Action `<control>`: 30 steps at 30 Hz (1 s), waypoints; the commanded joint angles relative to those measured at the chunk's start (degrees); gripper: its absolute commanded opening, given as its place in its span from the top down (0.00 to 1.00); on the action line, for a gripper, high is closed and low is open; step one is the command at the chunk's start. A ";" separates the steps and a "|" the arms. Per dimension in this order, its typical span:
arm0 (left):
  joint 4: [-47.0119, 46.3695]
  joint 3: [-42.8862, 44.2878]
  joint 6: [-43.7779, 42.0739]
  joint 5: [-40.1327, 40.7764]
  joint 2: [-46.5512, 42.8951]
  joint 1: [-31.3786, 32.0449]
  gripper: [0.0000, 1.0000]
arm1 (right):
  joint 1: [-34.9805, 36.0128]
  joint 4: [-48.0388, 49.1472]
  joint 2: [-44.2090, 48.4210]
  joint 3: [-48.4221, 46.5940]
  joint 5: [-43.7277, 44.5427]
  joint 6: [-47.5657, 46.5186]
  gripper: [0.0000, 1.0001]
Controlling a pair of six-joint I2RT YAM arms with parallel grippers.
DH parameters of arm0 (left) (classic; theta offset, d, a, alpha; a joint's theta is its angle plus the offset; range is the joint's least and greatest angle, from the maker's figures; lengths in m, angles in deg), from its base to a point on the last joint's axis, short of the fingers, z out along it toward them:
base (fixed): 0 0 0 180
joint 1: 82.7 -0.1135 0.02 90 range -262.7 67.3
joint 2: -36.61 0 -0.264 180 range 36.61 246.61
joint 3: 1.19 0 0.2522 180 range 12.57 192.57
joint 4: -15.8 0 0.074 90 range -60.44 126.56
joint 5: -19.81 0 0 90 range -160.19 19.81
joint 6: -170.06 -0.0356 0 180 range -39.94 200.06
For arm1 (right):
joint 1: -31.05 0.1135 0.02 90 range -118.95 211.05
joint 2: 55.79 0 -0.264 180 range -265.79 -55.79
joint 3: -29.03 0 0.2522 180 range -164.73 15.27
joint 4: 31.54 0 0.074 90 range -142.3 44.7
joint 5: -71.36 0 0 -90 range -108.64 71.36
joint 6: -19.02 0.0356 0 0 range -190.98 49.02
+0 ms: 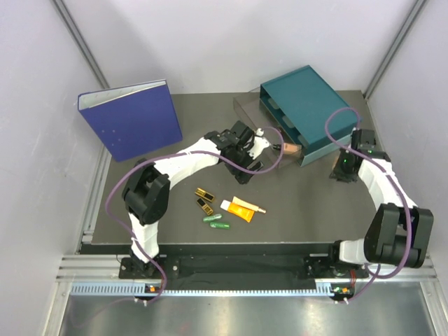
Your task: Organize the makeup
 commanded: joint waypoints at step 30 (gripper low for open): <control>-0.87 4.14 10.16 -4.49 -3.14 -10.64 0.16 | 27.34 -2.89 -19.75 -43.61 -9.86 -7.68 1.00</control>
